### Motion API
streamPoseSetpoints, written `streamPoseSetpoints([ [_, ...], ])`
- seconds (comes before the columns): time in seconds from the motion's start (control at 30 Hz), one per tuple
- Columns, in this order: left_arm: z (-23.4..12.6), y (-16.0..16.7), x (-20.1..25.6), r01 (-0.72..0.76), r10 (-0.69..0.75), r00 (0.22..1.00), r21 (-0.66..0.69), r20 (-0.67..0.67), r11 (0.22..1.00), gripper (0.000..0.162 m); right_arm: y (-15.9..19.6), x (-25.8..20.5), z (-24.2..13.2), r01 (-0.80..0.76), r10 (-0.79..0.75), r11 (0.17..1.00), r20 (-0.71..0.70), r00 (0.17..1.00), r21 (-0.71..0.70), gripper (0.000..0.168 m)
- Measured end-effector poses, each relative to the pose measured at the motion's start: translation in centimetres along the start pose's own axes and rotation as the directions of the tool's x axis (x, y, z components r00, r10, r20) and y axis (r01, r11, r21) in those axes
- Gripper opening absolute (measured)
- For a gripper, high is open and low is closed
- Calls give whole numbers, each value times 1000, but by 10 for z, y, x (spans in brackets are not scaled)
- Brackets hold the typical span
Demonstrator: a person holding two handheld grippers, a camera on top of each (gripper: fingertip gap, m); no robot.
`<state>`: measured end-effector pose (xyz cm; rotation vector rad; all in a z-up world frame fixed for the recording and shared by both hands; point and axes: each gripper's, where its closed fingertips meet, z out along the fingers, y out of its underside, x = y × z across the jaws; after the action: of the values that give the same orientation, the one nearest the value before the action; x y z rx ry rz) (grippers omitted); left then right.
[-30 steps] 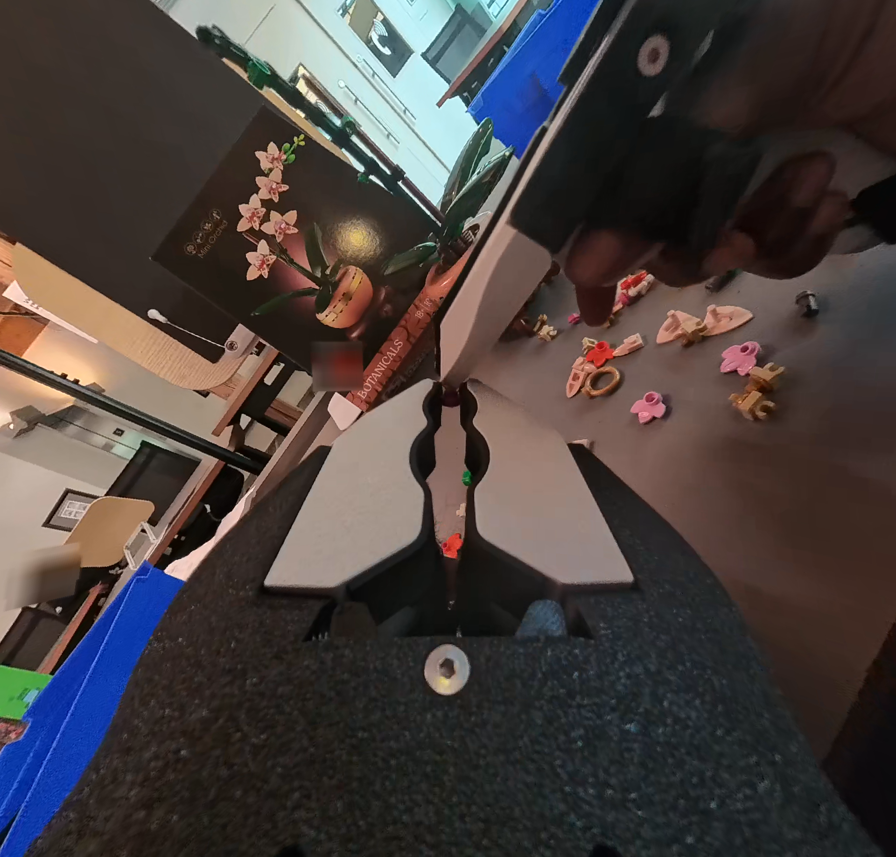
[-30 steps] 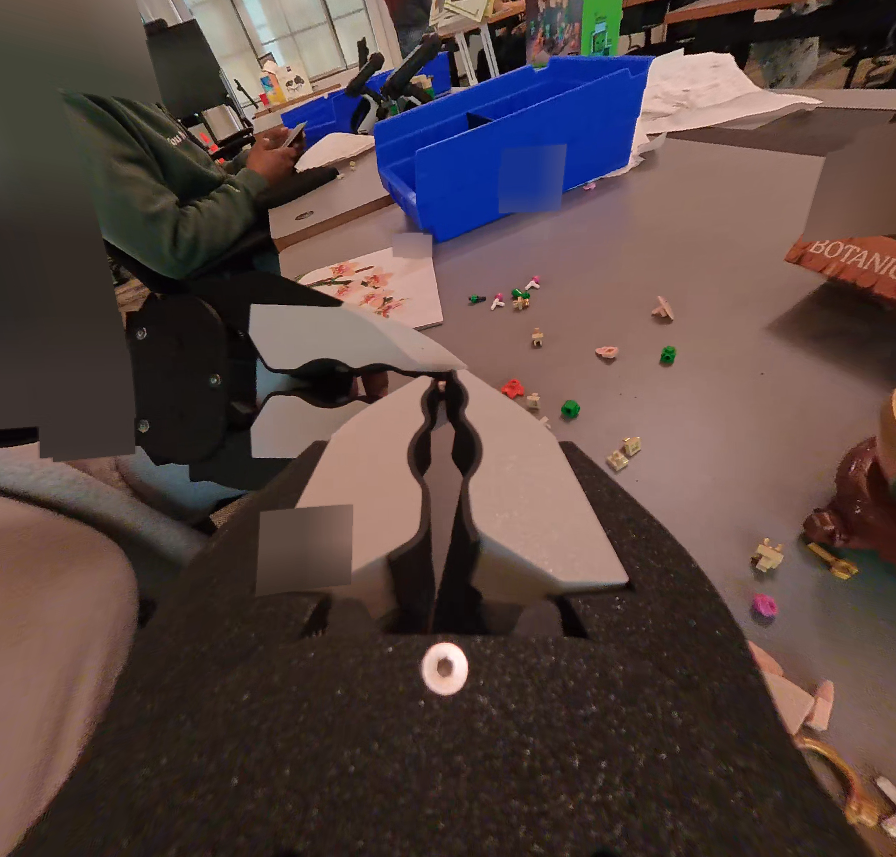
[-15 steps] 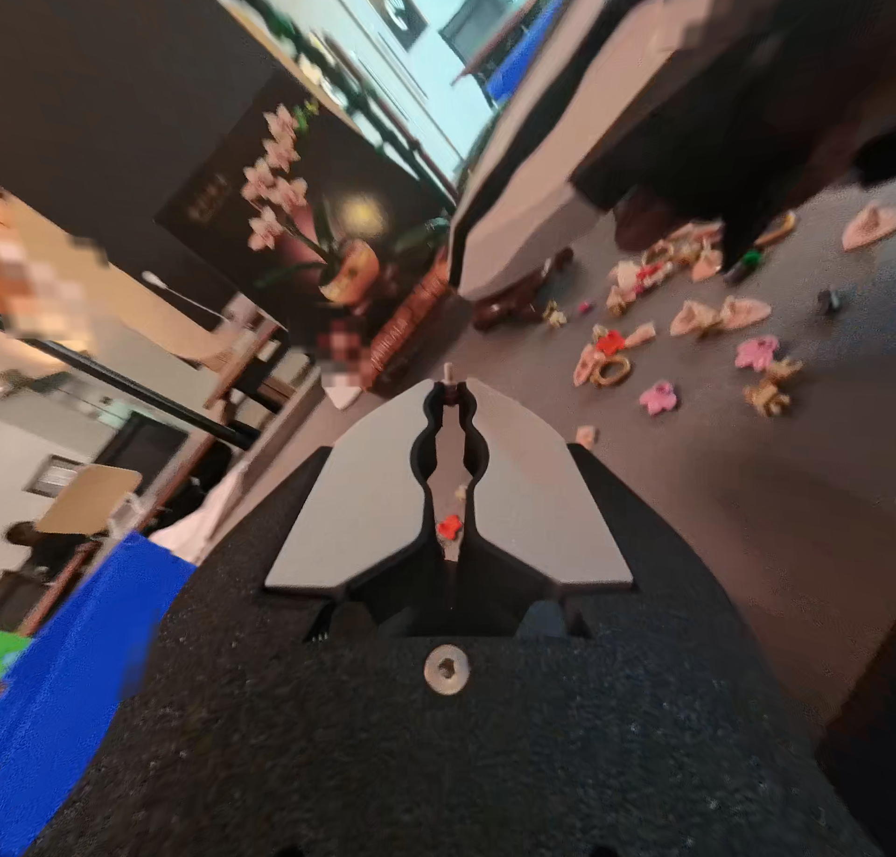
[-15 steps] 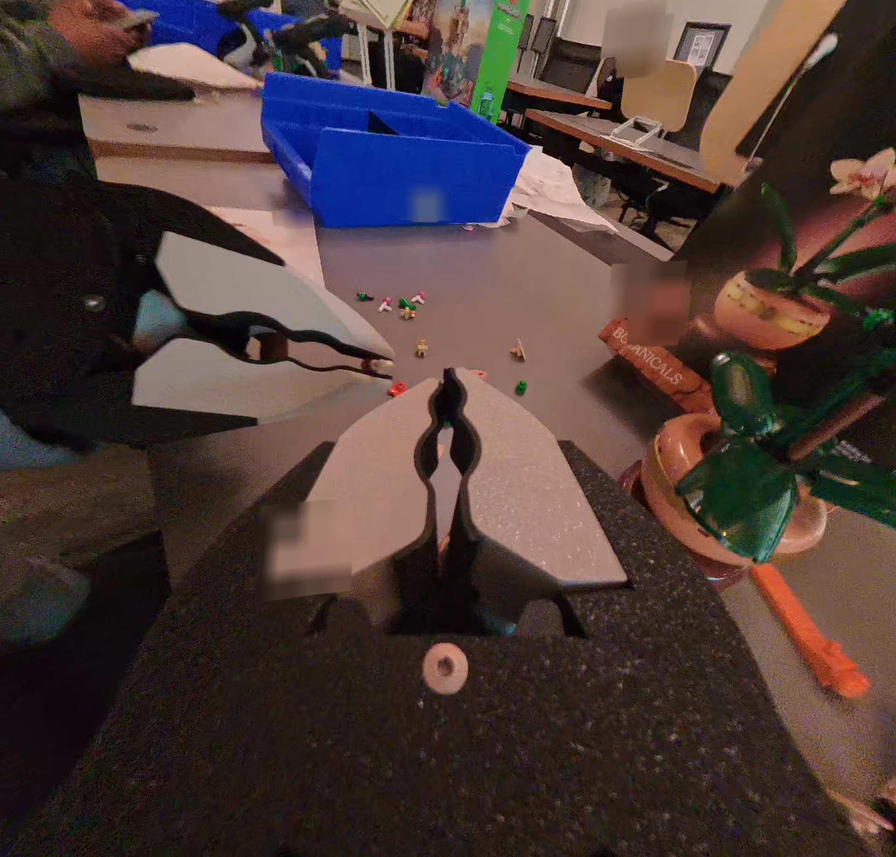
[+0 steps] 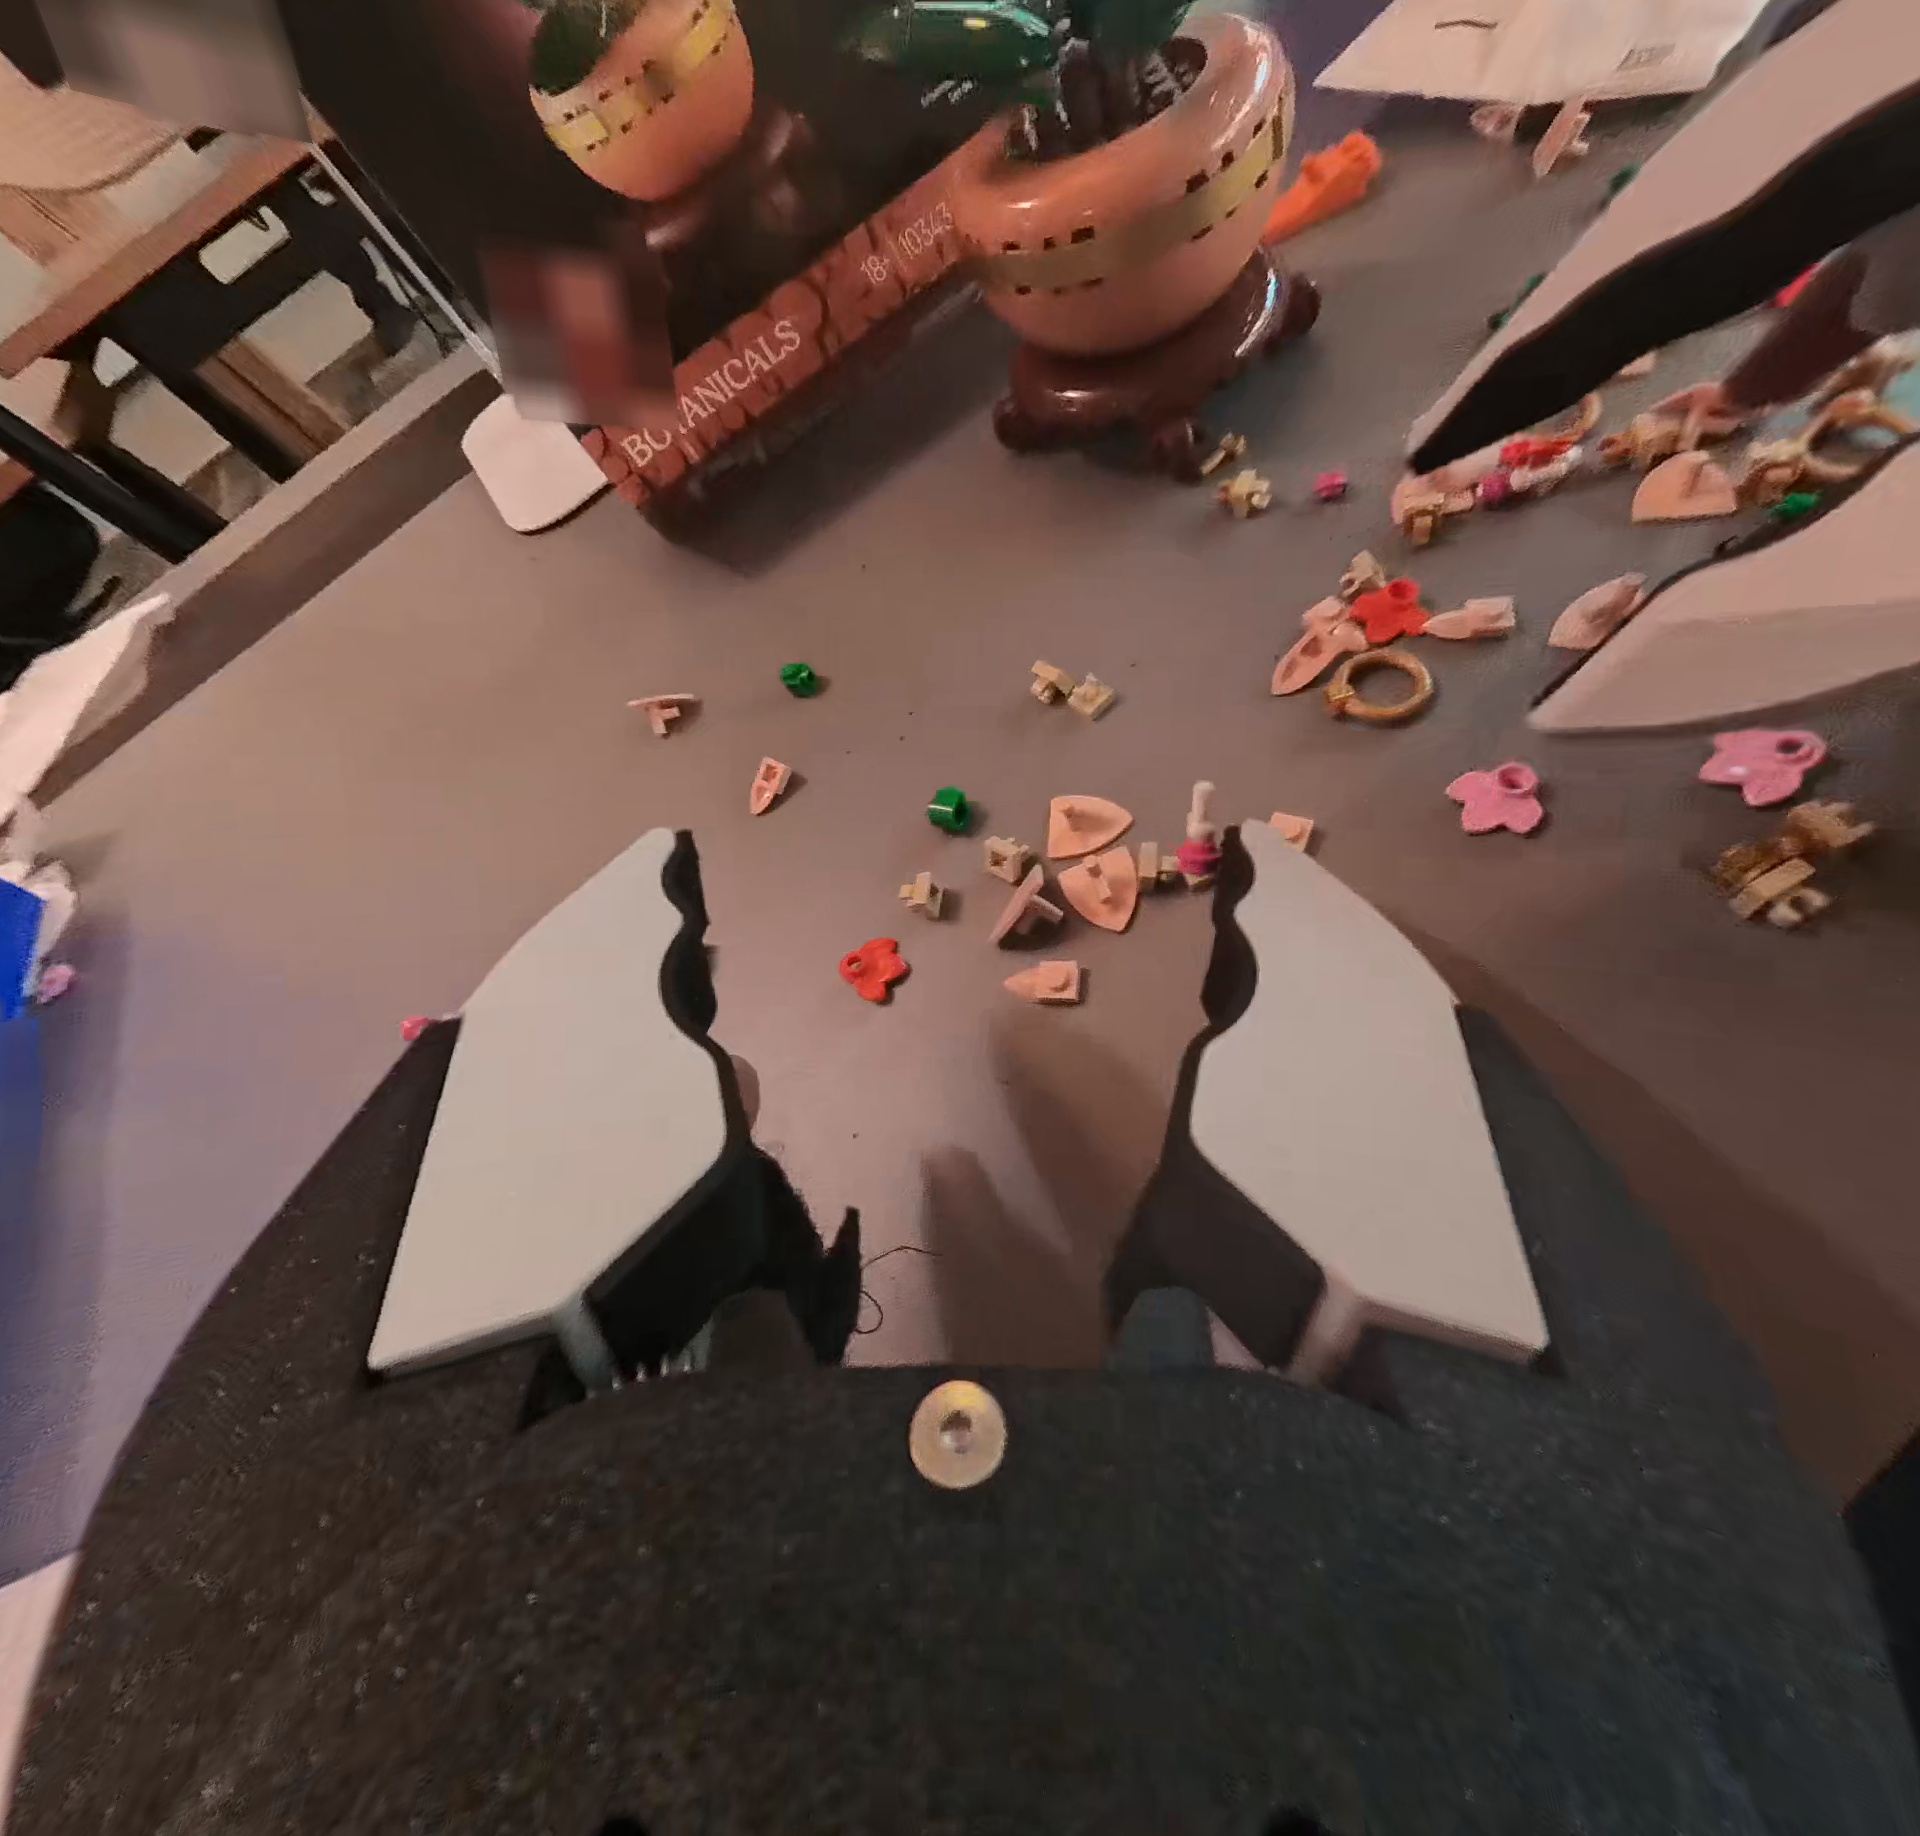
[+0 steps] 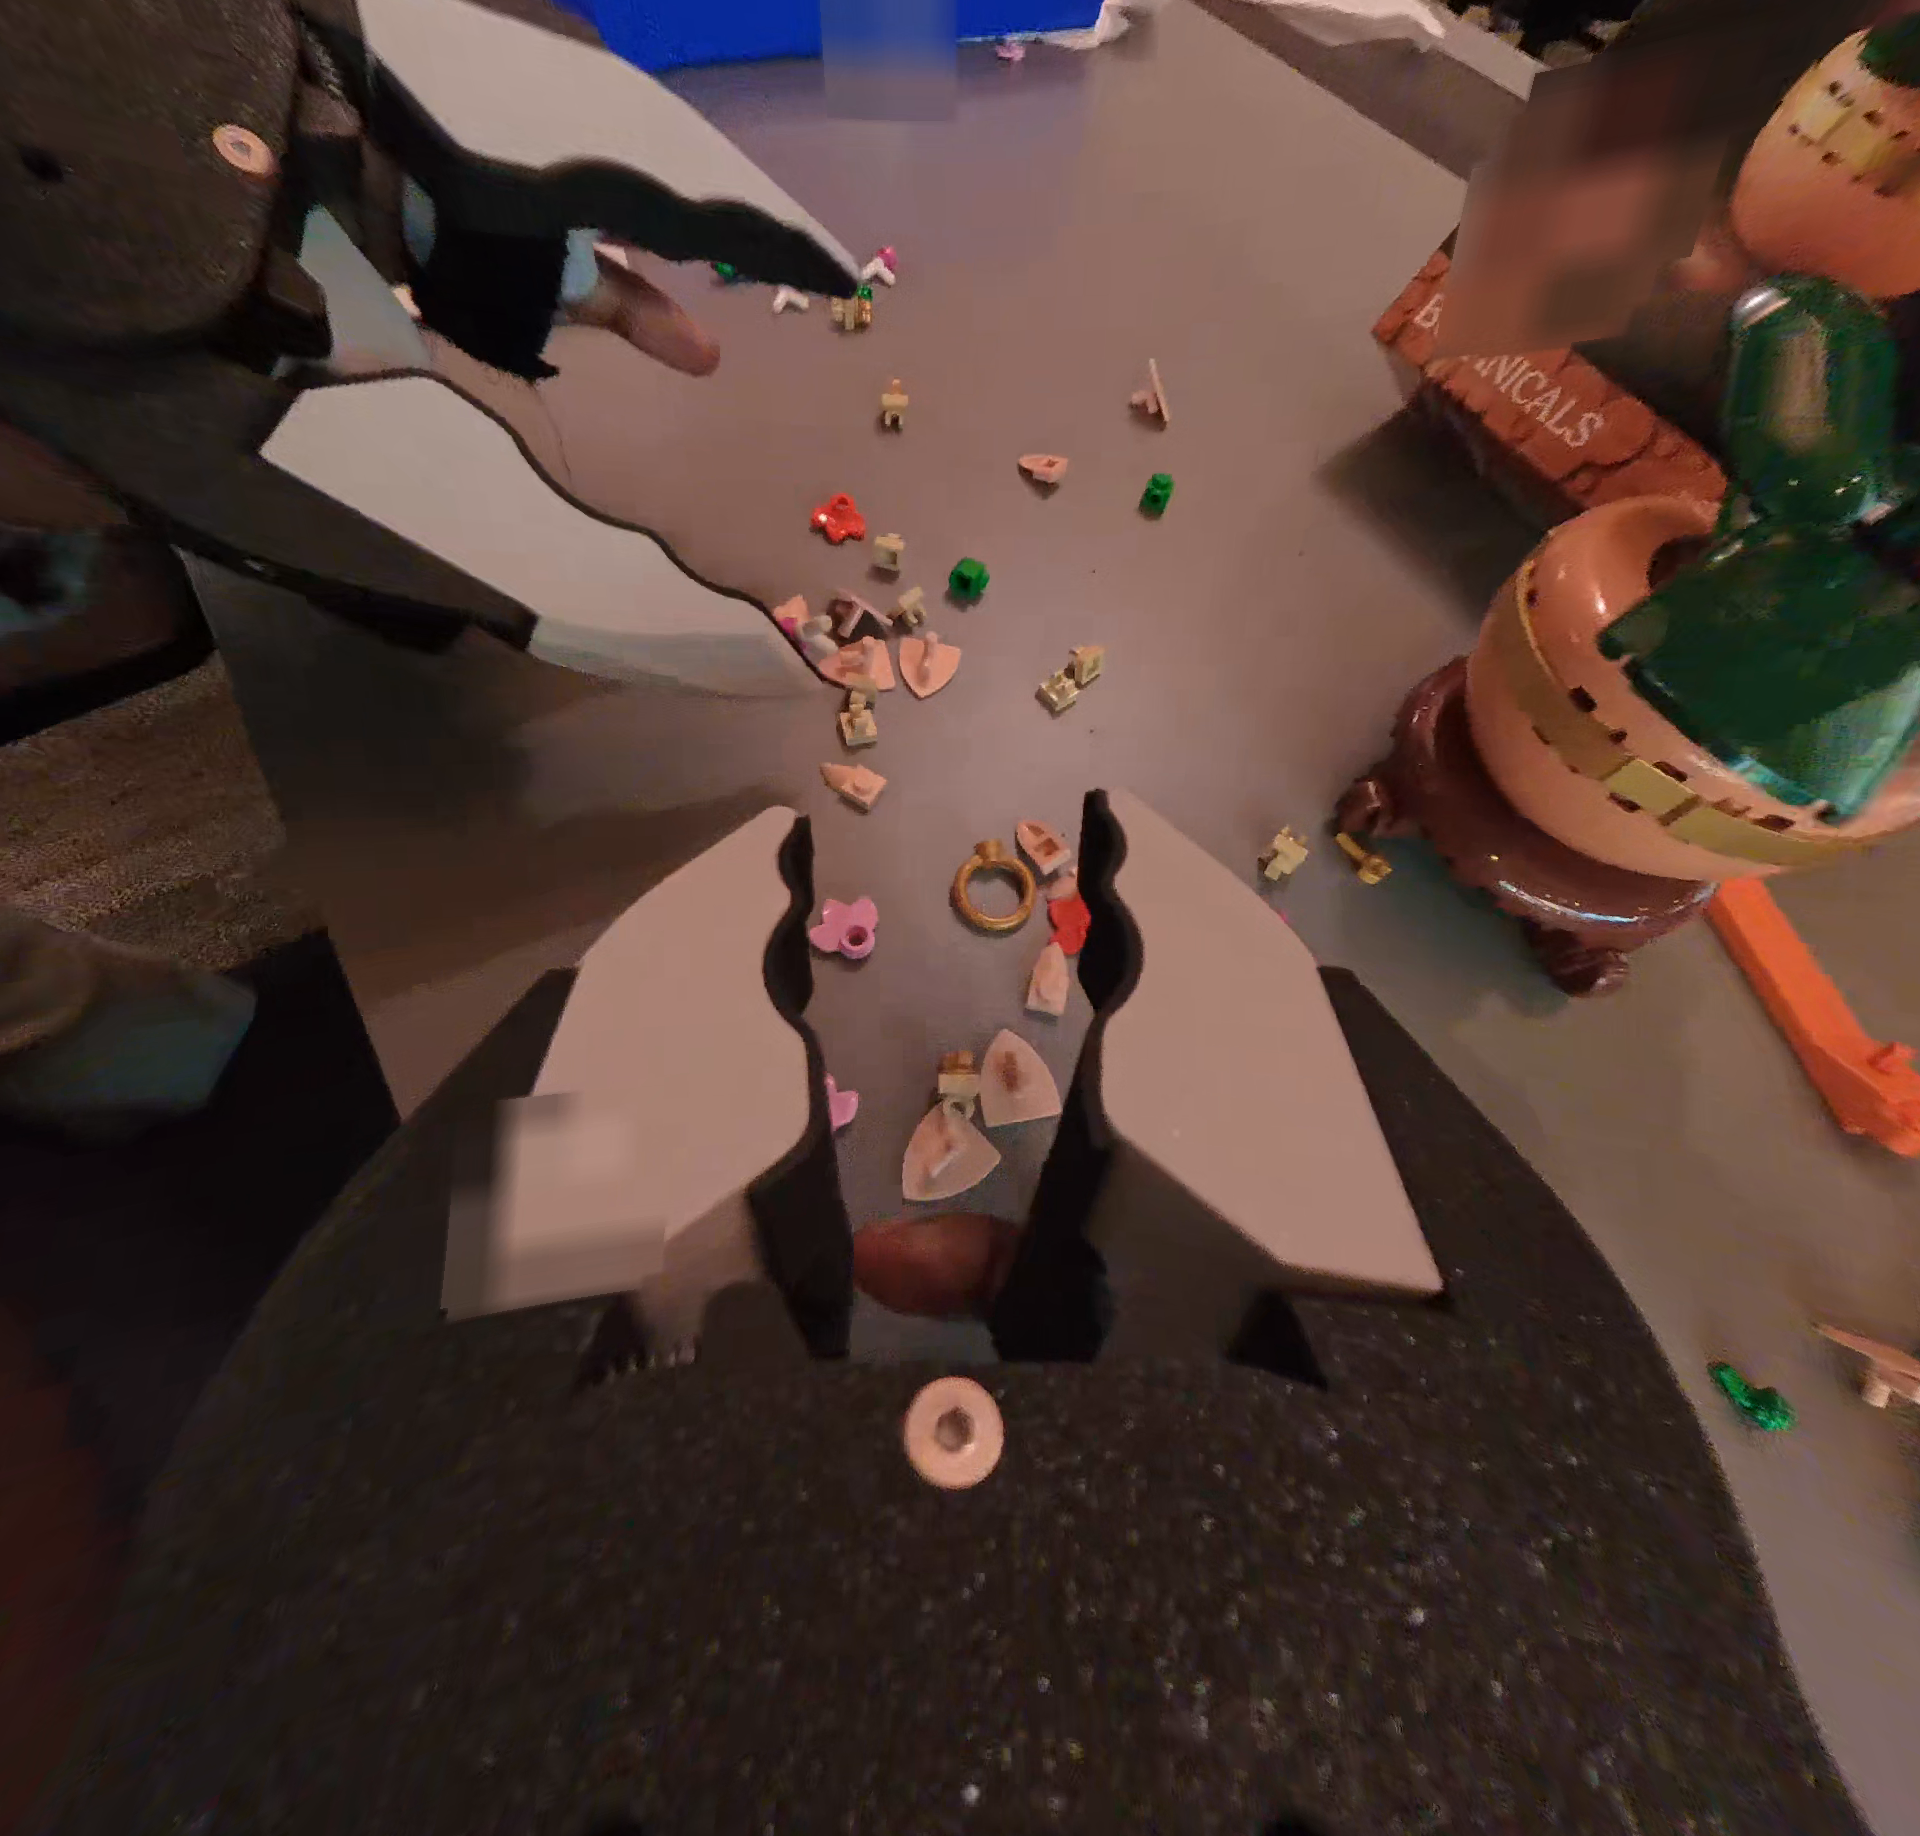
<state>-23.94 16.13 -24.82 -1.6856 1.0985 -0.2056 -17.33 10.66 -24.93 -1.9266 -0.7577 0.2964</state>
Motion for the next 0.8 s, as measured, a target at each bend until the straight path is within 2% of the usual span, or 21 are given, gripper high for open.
streamPoseSetpoints([
  [0.07,2,-1,-1,29,-30,1000,-4,-6,1000,106,-11,-1,-9,-32,31,994,19,999,102,36],
  [0.13,3,-5,-6,-11,10,999,14,42,1000,111,-27,1,-15,-152,142,967,61,988,206,16],
  [0.17,1,-8,-12,-69,67,992,23,105,997,111,-36,1,-16,-225,205,943,107,973,244,6],
  [0.23,-4,-17,-22,-249,236,938,20,252,968,107,-48,-4,-12,-312,264,919,212,941,240,0],
  [0.33,-15,-35,-24,-438,393,830,27,396,898,99,-51,-13,9,-278,240,953,262,935,122,0],
  [0.57,-26,-51,-21,-614,539,668,-28,514,789,100,-48,-23,40,-283,283,958,338,897,-52,0],
  [0.6,-27,-51,-18,-627,547,659,-24,516,779,99,-44,-17,45,-263,274,962,296,915,-77,0],
  [0.63,-28,-52,-15,-634,548,659,-11,515,773,88,-38,-9,48,-224,240,970,220,945,-96,0],
  [0.7,-30,-52,-13,-633,538,664,7,520,774,87,-36,-4,46,-136,149,987,155,977,-90,0],
  [0.8,-29,-49,-18,-561,464,723,41,512,827,76,-54,-8,32,-86,77,995,156,985,48,4],
])
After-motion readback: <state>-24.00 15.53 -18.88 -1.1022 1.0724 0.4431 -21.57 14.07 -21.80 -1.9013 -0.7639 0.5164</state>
